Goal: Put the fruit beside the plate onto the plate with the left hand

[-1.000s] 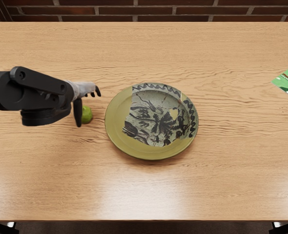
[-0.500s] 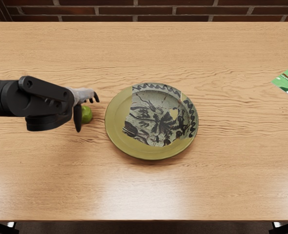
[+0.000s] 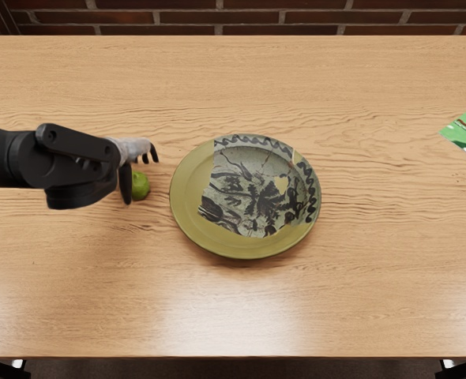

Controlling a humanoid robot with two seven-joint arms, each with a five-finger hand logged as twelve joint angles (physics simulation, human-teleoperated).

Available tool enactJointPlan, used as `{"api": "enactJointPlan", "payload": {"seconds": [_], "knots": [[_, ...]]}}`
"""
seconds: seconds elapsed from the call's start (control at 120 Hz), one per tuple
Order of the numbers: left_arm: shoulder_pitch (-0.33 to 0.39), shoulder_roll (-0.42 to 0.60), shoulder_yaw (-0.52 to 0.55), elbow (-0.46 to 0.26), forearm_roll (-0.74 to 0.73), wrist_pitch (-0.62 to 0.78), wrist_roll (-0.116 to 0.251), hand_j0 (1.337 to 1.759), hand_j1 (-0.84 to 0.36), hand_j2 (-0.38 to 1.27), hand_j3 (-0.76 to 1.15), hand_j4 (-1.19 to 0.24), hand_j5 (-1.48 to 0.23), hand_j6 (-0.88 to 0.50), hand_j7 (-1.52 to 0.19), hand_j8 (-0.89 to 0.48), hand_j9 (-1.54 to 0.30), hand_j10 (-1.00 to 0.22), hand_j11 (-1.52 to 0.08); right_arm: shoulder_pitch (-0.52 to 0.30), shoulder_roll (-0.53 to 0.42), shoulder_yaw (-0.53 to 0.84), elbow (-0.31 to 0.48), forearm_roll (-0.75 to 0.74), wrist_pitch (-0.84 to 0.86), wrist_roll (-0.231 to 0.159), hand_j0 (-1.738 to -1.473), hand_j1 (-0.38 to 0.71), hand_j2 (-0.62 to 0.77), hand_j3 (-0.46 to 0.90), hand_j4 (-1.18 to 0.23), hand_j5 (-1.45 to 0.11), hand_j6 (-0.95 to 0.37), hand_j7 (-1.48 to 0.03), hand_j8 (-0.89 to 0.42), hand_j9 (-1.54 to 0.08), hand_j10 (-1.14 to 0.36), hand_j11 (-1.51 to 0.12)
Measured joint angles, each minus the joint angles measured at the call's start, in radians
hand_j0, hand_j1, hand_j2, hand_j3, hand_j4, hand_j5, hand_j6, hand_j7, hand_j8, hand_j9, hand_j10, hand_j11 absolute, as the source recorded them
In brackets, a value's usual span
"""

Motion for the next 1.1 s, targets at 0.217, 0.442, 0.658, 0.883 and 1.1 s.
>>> {"api": "enactJointPlan", "payload": {"seconds": [0.217, 0.442, 0.658, 0.883, 1.1], "knots": [[0.009, -0.006, -0.001, 0.01, 0.006, 0.0, -0.01, 1.657, -0.12, 0.11, 0.0, -0.41, -0.53, -0.41, -0.53, -0.41, -0.53, -0.41, -0.53, 0.0, 0.0, 0.0, 0.0, 0.0, 0.0, 0.0, -1.658, -0.32, -0.01, 0.0, -0.03, -0.03, -0.03, -0.03, -0.03, -0.03, -0.03, -0.03], [0.02, -0.013, 0.0, 0.011, 0.009, 0.024, -0.015, 1.657, -0.18, 0.1, 0.0, -0.46, -0.61, -0.46, -0.61, -0.46, -0.61, -0.46, -0.61, 0.0, 0.0, 0.0, 0.0, 0.0, 0.0, 0.0, -1.658, -0.32, -0.01, 0.0, -0.03, -0.03, -0.03, -0.03, -0.03, -0.03, -0.03, -0.03], [0.026, -0.014, 0.001, 0.008, 0.011, 0.042, -0.016, 1.657, -0.25, 0.12, 0.0, -0.52, -0.68, -0.52, -0.68, -0.51, -0.68, -0.52, -0.68, 0.0, 0.0, 0.0, 0.0, 0.0, 0.0, 0.0, -1.658, -0.32, -0.01, 0.0, -0.03, -0.03, -0.03, -0.03, -0.03, -0.03, -0.03, -0.03], [0.026, -0.013, 0.002, 0.005, 0.012, 0.044, -0.015, 1.656, -0.28, 0.27, 0.0, -0.64, -0.83, -0.5, -0.83, -0.48, -0.83, -0.63, -0.83, 0.0, 0.0, 0.0, 0.0, 0.0, 0.0, 0.0, -1.658, -0.32, -0.01, 0.0, -0.03, -0.03, -0.03, -0.03, -0.03, -0.03, -0.03, -0.03], [0.04, -0.019, 0.002, 0.008, 0.02, 0.047, -0.016, 1.648, -0.39, 0.38, 0.0, -0.8, -0.89, -0.43, -0.96, -0.39, -0.98, -0.57, -1.02, 0.0, 0.0, 0.0, 0.0, 0.0, 0.0, 0.0, -1.658, -0.32, -0.01, 0.0, -0.03, -0.03, -0.03, -0.03, -0.03, -0.03, -0.03, -0.03]]}}
